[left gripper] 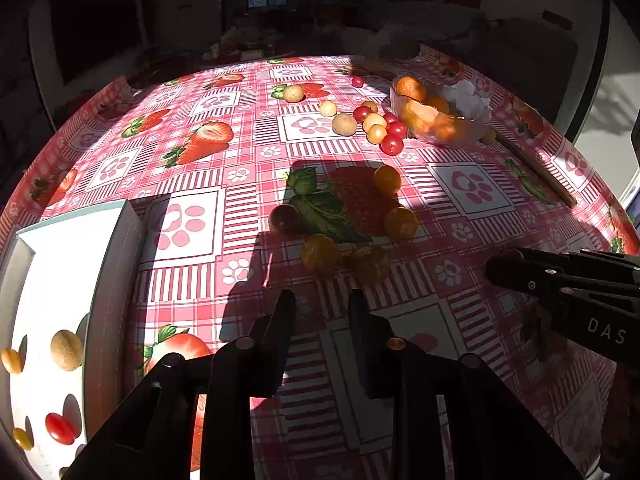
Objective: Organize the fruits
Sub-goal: 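Grasp a red cherry tomato with the right gripper while the left gripper grasps a yellow tomato, then carry both held tomatoes over the white tray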
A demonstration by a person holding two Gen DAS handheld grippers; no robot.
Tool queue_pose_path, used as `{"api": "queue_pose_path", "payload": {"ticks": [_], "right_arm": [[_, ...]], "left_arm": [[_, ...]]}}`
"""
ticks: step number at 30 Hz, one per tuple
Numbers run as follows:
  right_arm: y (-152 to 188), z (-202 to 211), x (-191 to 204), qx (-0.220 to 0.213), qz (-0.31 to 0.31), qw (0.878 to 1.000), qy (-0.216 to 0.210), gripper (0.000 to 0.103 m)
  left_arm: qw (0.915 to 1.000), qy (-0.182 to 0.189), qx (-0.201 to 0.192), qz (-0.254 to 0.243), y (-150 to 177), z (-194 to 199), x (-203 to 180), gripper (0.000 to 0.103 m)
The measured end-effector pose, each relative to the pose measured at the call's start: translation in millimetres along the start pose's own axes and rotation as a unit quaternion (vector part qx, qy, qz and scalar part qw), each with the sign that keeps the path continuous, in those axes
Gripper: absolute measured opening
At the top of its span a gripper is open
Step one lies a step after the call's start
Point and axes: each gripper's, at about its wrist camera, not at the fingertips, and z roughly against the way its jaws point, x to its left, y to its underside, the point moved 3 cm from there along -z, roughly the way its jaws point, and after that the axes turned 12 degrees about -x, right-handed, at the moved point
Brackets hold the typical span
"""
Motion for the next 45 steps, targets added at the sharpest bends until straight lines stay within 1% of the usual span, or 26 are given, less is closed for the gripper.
{"api": "queue_pose_path", "payload": {"ticks": [11, 20, 22, 23, 31, 37, 41, 45], "right_arm": [[1, 2, -5, 0.0, -0.013, 1.0, -0.005, 0.024], [1, 2, -6, 0.001, -0.017, 1.0, -0.006, 0.024], [1, 3, -6, 0.001, -0.018, 1.0, -0.005, 0.024], [2, 3, -6, 0.002, -0.019, 1.0, -0.005, 0.024], [4, 11, -5, 0.003, -0.023, 1.0, -0.005, 0.024], [6, 21, 4, 0.004, -0.021, 1.0, -0.012, 0.024], [8, 29, 12, 0.007, -0.017, 1.0, -0.017, 0.024], [11, 36, 26, 0.008, -0.008, 1.0, -0.019, 0.024]], "left_arm": [[0.9999, -0.009, -0.007, -0.002, -16, -20, 6, 0.029], [0.9999, -0.003, -0.015, -0.005, -28, -31, 3, 0.029], [0.9999, 0.0, -0.015, -0.001, -29, -31, 4, 0.026], [0.9999, 0.002, -0.012, -0.002, -28, -31, 3, 0.021], [0.9998, 0.019, -0.007, -0.001, -16, -16, 1, 0.021], [0.9997, 0.025, -0.003, 0.005, -7, 9, 1, 0.021], [0.9996, 0.026, -0.005, 0.008, -3, 28, 6, 0.021], [0.9998, 0.016, -0.005, 0.013, 1, 48, 15, 0.021]]}}
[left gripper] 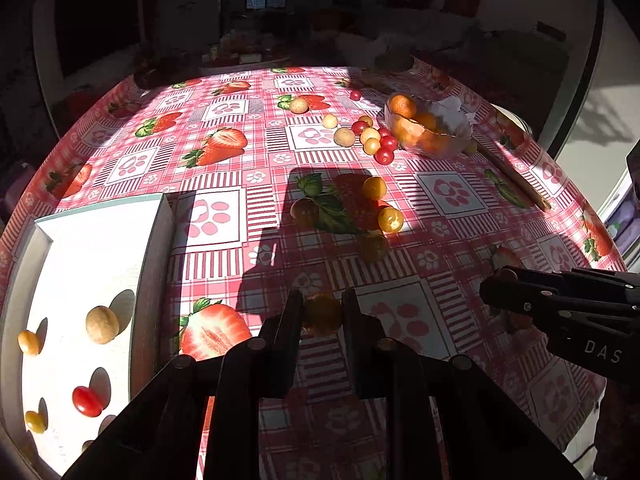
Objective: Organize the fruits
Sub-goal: 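Carry both held tomatoes over the white tray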
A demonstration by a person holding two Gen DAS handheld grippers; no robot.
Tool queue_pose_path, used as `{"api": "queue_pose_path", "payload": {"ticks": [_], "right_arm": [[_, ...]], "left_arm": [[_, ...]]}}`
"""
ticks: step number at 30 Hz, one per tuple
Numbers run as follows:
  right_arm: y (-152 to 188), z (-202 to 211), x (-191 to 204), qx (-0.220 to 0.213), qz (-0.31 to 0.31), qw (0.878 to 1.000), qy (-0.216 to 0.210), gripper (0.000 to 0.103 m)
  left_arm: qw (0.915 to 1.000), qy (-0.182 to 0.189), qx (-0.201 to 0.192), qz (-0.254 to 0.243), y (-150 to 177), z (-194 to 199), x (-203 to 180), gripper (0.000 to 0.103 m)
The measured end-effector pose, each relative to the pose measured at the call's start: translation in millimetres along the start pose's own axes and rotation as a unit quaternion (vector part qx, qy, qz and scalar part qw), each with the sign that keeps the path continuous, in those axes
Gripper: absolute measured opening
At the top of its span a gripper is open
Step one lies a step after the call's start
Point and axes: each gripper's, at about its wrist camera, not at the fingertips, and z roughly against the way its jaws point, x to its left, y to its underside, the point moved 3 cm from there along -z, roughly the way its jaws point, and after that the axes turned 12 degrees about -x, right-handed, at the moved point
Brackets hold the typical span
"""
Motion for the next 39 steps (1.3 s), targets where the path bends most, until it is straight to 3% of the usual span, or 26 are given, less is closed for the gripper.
{"api": "queue_pose_path", "payload": {"ticks": [15, 26, 32, 39], "right_arm": [[1, 13, 83, 0.005, 0.06, 0.998, -0.027, 0.024], [-4, -2, 161, 0.017, 0.1, 0.993, -0.054, 0.024], [-11, -19, 200, 0.025, 0.117, 0.99, -0.07, 0.024], [-30, -55, 229, 0.045, 0.112, 0.989, -0.082, 0.024]], "left_arm": [[0.9982, -0.044, -0.029, 0.03, 6, 62, 64, 0.021], [0.992, -0.09, -0.048, 0.075, 16, 93, 154, 0.021], [0.9871, -0.121, -0.046, 0.094, 19, 95, 197, 0.021], [0.9861, -0.13, -0.038, 0.096, 3, 70, 213, 0.021]]}}
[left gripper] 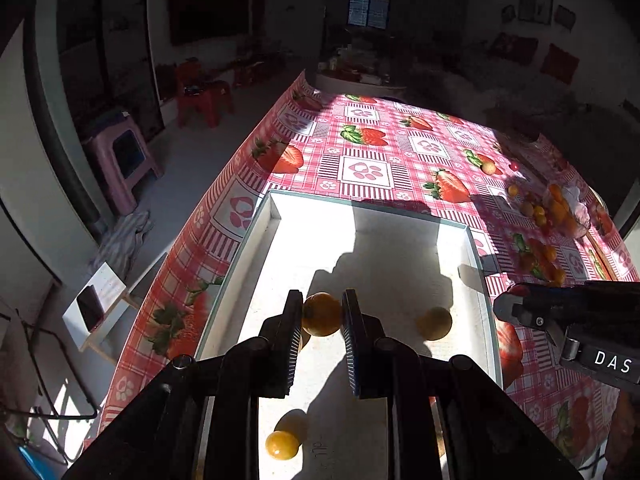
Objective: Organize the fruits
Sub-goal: 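Carry both held tomatoes over the white tray, then open both grippers to drop the tomatoes into the white tray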
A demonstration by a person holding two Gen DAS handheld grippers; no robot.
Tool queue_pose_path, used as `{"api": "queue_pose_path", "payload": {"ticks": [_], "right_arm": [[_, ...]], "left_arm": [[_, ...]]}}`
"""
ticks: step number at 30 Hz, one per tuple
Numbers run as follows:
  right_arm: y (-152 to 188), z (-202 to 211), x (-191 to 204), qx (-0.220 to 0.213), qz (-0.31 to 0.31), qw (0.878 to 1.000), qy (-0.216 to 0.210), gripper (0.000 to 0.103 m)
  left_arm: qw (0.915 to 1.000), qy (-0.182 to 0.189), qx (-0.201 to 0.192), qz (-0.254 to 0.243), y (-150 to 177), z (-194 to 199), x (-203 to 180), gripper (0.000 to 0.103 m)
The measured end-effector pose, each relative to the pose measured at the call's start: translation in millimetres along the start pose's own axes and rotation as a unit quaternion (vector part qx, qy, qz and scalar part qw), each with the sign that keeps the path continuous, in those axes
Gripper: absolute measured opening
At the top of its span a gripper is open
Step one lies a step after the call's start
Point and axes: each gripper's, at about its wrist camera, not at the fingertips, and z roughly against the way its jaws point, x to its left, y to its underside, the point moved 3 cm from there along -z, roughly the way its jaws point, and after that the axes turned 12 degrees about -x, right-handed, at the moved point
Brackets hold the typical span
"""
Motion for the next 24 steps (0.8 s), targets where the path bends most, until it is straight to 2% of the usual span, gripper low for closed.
{"api": "queue_pose_path", "payload": {"ticks": [6, 12, 17, 24], "right_arm": [[-18, -33, 3, 0.014, 0.002, 1.0, 0.005, 0.024], [-21, -65, -1, 0.031, 0.01, 0.999, 0.01, 0.024], [-19, -85, -2, 0.045, 0.028, 0.998, 0.016, 0.024], [-16, -90, 10, 0.045, 0.078, 0.996, 0.019, 0.024]], "left_arm": [[0.9997, -0.003, 0.022, -0.008, -14, -38, -5, 0.021], [0.9984, -0.014, 0.051, -0.021, -11, -71, -8, 0.021], [0.9973, -0.025, 0.063, -0.027, -5, -82, -7, 0.021], [0.9963, -0.036, 0.071, -0.031, -2, -85, -4, 0.022]]}}
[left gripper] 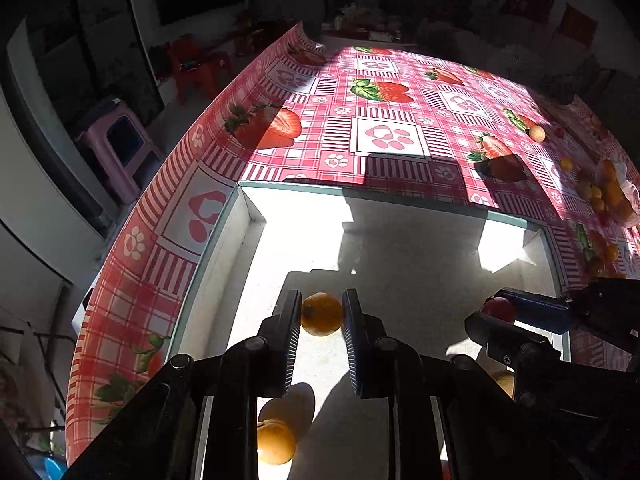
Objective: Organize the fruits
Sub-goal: 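Open both grippers to drop the tomatoes into the white tray, then move both grippers back from the tray toward the fruit on the tablecloth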
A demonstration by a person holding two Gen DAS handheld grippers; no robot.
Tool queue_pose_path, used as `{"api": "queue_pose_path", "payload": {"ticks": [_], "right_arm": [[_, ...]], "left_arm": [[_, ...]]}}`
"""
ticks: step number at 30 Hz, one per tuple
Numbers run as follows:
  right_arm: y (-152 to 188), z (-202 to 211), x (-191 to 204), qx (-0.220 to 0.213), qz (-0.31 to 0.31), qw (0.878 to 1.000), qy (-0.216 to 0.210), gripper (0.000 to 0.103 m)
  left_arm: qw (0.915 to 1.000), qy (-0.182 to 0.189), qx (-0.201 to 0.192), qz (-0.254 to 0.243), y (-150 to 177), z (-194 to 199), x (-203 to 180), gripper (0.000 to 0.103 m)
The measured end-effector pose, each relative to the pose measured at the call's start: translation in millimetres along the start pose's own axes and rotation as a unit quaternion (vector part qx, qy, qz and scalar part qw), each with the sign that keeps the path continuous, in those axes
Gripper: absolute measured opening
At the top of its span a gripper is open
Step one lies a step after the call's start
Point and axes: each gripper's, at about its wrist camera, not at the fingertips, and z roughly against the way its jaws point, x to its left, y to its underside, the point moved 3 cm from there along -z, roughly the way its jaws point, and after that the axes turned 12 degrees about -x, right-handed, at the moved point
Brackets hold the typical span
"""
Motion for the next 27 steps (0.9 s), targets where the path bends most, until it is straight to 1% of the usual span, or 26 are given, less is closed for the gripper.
{"api": "queue_pose_path", "payload": {"ticks": [2, 3, 4, 5, 6, 7, 8, 10, 12, 19, 23, 27], "right_arm": [[1, 1, 3, 0.001, 0.007, 1.0, -0.001, 0.027], [1, 2, 3, 0.0, 0.008, 1.0, -0.001, 0.033], [1, 5, 4, -0.002, 0.009, 1.0, -0.001, 0.045], [0, 10, 3, -0.008, 0.008, 1.0, 0.001, 0.052], [-1, 15, 3, -0.016, 0.008, 1.0, 0.001, 0.055], [-2, 19, 2, -0.021, 0.01, 1.0, 0.007, 0.056], [-3, 25, 1, -0.027, 0.012, 1.0, 0.01, 0.056], [-3, 36, -3, -0.038, 0.008, 0.999, 0.007, 0.067], [-1, 47, -8, -0.049, -0.001, 0.999, 0.008, 0.071], [22, 80, -41, -0.063, -0.045, 0.997, 0.017, 0.073], [45, 96, -75, -0.062, -0.082, 0.994, 0.031, 0.073], [71, 111, -115, -0.06, -0.112, 0.99, 0.058, 0.073]], "left_arm": [[1.0, -0.002, 0.0, 0.005, 0, 1, 2, 0.022], [1.0, -0.004, -0.001, 0.007, 0, 1, 4, 0.022], [0.9999, -0.005, -0.003, 0.009, 0, 2, 5, 0.023], [0.9999, -0.008, -0.006, 0.011, -1, 3, 7, 0.037], [0.9997, -0.015, -0.014, 0.015, -2, 6, 10, 0.066], [0.9991, -0.025, -0.029, 0.018, -3, 11, 13, 0.077], [0.9985, -0.027, -0.044, 0.02, -5, 16, 15, 0.082], [0.9984, -0.02, -0.049, 0.017, -8, 23, 13, 0.082], [0.9985, -0.019, -0.05, 0.009, -9, 28, 9, 0.082], [0.9982, 0.005, -0.059, -0.006, -11, 54, -20, 0.082], [0.9969, 0.028, -0.069, -0.026, -12, 71, -52, 0.082], [0.9945, 0.056, -0.073, -0.05, -12, 82, -91, 0.082]]}}
